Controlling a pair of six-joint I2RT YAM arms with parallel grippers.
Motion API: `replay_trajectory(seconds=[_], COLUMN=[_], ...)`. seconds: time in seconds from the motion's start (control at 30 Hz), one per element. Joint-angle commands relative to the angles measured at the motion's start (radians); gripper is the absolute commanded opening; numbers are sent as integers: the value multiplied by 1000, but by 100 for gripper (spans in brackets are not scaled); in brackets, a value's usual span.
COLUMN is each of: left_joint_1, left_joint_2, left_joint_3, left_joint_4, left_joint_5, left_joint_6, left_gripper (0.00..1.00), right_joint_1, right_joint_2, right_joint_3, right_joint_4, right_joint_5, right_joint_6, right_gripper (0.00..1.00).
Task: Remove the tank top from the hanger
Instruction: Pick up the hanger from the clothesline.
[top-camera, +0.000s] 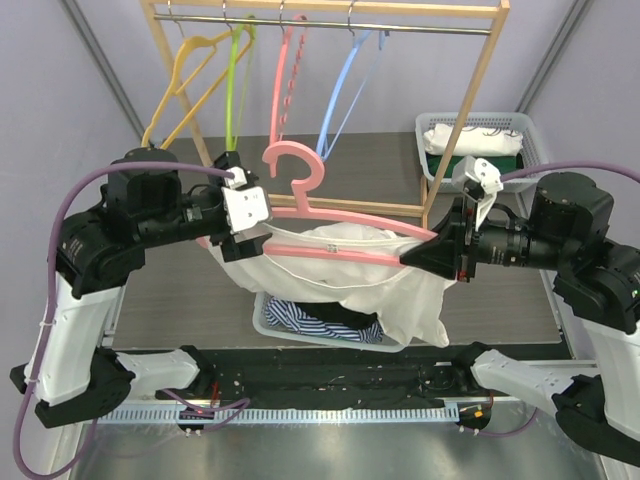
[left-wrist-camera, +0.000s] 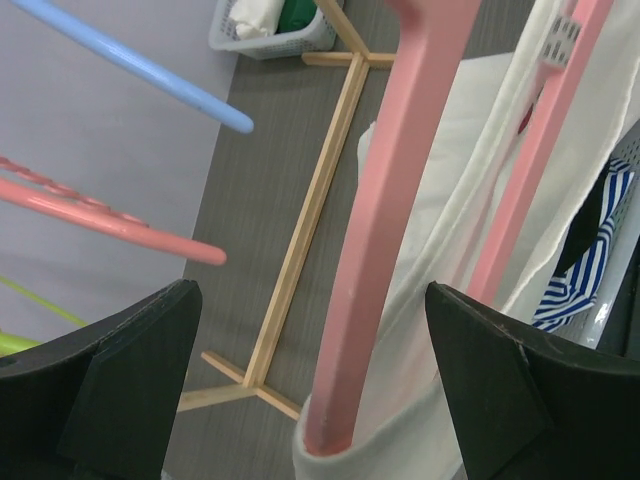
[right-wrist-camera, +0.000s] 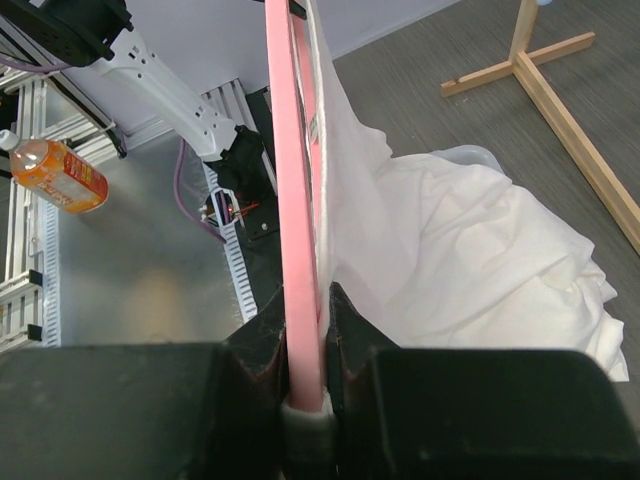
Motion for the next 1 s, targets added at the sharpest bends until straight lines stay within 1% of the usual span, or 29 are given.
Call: replay_trajectory(seconds=[0.0,0.03,0.13,0.17,0.23,0.27,0.47,0.53,0.6,0.63,0.67,0.7,0.73,0.77,0.83,0.9,0.93,0.97], left_joint_1=[5,4,5,4,4,4,4,4,4,4,4,4,4,4,4,4,4,4], left_joint_2=[9,10,16,18,18,18,22,27,29,32,32,36,38,44,49,50,52,53], left_joint_3=[84,87,90,89,81,77,31,18,14,17,23,29,44,47,58,61,66,67], left_joint_4=[23,23,23,26,29,27,29,30,39,47,53,53,53,58,58,62,67,73], left_joint_5=[106,119,155,165,171,171,200,211,202,194,188,188,194,194,200,200,194,189], left_joint_6=[-42,-45,-71,-77,-91,-91,-111,-113,-114,-114,-114,-114,-117,-122,-130,-136,-137,-137], left_gripper=[100,98,89,78,70,68,67,68,72,72,66,57,43,19,1,0,0,0], right_joint_1=[20,25,40,39,42,42,43,43,43,45,43,45,43,45,45,46,45,43], right_joint_2=[39,43,63,68,73,74,100,106,111,112,112,112,109,105,99,96,94,91], right_joint_3=[37,43,53,53,51,53,89,97,108,108,106,100,96,89,76,60,54,43], right_joint_4=[39,36,39,41,55,61,110,133,134,134,133,131,131,133,144,156,163,176], right_joint_5=[25,29,52,57,71,71,75,60,34,29,20,20,20,19,32,70,89,112], right_joint_6=[-41,-48,-54,-56,-59,-59,-62,-61,-58,-58,-59,-61,-67,-70,-73,-68,-58,-48], right_gripper=[1,1,1,1,1,1,1,1,1,1,1,1,1,1,1,1,3,10])
